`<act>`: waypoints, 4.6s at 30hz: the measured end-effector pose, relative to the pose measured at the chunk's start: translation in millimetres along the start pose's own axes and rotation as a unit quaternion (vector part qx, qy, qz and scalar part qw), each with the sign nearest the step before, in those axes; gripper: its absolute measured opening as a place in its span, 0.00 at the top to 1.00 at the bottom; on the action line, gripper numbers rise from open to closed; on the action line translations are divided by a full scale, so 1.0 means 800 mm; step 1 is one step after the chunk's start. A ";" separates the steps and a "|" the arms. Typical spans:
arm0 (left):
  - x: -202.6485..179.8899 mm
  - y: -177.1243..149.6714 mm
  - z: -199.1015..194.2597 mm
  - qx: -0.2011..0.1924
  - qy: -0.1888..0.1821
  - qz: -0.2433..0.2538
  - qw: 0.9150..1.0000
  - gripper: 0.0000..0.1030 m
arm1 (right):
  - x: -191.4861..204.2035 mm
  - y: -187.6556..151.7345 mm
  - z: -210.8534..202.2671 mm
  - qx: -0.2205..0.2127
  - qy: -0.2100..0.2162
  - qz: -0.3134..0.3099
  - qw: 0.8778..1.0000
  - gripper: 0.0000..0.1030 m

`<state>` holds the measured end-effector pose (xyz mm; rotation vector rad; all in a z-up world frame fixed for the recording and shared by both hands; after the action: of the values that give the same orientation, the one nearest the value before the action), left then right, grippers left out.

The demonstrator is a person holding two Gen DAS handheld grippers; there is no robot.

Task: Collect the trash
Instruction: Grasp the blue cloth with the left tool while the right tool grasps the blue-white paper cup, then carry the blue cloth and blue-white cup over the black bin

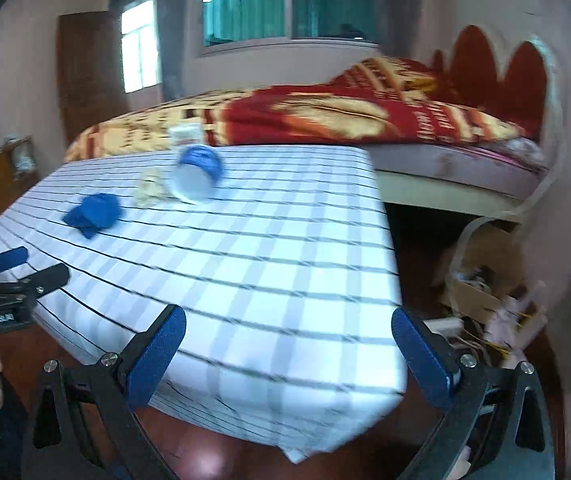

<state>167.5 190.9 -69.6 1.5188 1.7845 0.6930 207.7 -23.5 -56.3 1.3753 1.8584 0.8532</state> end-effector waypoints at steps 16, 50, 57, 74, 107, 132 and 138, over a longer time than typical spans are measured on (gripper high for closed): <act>0.120 0.044 0.050 -0.007 0.017 -0.055 0.998 0.05 | 0.141 0.095 0.092 0.023 0.056 -0.060 0.996 0.00; 0.132 0.090 0.134 0.006 -0.028 -0.073 0.997 0.65 | 0.217 0.148 0.248 0.095 0.079 -0.053 0.991 0.09; 0.138 0.099 0.147 0.018 -0.027 -0.070 0.997 0.68 | 0.217 0.145 0.252 0.106 0.087 -0.053 0.989 0.23; 0.084 0.088 0.116 0.007 -0.047 -0.041 0.998 0.70 | 0.163 0.118 0.189 0.079 0.079 -0.054 0.992 0.24; -0.186 0.055 0.032 0.001 -0.163 0.096 0.982 0.70 | -0.096 0.016 0.001 0.042 -0.011 0.042 0.998 0.24; -0.346 0.002 0.041 0.040 -0.265 0.167 0.949 0.70 | -0.261 -0.091 -0.038 0.087 -0.117 0.119 0.982 0.24; -0.389 -0.025 0.041 0.058 -0.295 0.188 0.935 0.70 | -0.298 -0.121 -0.052 0.098 -0.145 0.133 0.976 0.24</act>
<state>206.5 -119.8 -56.0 1.9224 1.1088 0.2519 175.8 -281.4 -80.5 1.7971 1.5893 0.5661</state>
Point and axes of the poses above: each gripper's, at about its wrist camera, not at the fingertips, and z roughly the way its jaws point, x to its left, y to its top, the point moved 9 cm from there along z, roughly the way its jaws point, and after that the axes turned 14 degrees about -y, right-handed, at the moved point
